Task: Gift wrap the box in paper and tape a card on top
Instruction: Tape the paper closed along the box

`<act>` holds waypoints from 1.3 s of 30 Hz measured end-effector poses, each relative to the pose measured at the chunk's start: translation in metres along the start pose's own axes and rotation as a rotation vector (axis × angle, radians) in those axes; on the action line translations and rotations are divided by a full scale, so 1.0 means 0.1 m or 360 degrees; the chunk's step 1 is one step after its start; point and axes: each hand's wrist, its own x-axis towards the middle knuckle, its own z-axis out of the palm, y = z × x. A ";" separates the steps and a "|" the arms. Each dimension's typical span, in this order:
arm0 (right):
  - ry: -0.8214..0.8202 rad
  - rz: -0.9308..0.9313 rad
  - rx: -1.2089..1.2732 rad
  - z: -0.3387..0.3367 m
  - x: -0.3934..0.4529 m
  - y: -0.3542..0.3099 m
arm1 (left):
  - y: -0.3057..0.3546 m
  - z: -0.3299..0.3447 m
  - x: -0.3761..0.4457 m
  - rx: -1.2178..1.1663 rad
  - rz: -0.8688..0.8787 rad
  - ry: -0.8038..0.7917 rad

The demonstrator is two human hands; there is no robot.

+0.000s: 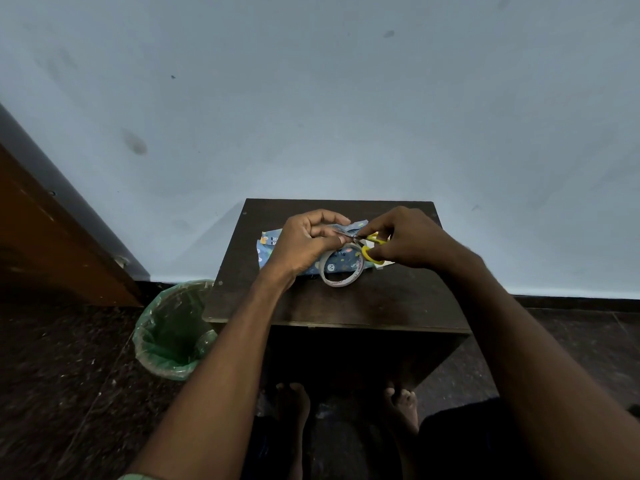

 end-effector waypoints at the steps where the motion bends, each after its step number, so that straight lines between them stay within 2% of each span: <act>1: 0.0007 0.0000 -0.0004 0.00 0.00 -0.01 | 0.00 0.00 0.00 0.0006 0.0001 0.0003; 11: 0.0073 -0.0021 -0.0104 -0.01 -0.02 -0.01 | 0.03 -0.01 -0.01 -0.0058 -0.0014 -0.0021; 16: 0.0146 0.0203 -0.0153 -0.06 -0.09 0.09 | 0.03 0.00 0.00 -0.0112 -0.0048 -0.0034; 21: -0.0056 0.0476 -0.0457 0.16 -0.15 0.03 | 0.05 -0.03 0.01 -0.0181 -0.0045 -0.0045; 29: -0.0293 0.0497 -0.0673 0.37 -0.19 -0.16 | 0.06 -0.05 -0.01 -0.0247 -0.0057 -0.0074; 33: -0.0105 0.0496 -0.0726 0.35 -0.25 -0.17 | 0.08 -0.08 -0.02 -0.0262 -0.0066 -0.0084; 35: 0.0109 0.0448 -0.0663 0.33 -0.26 -0.18 | 0.08 -0.09 -0.02 -0.0268 -0.0073 -0.0095; 37: 0.0347 0.0347 -0.0315 0.32 -0.18 -0.16 | 0.08 -0.09 -0.03 -0.0271 -0.0069 -0.0114; 39: 0.0369 0.0129 0.0064 0.31 -0.10 -0.14 | 0.07 -0.10 -0.03 -0.0261 -0.0057 -0.0128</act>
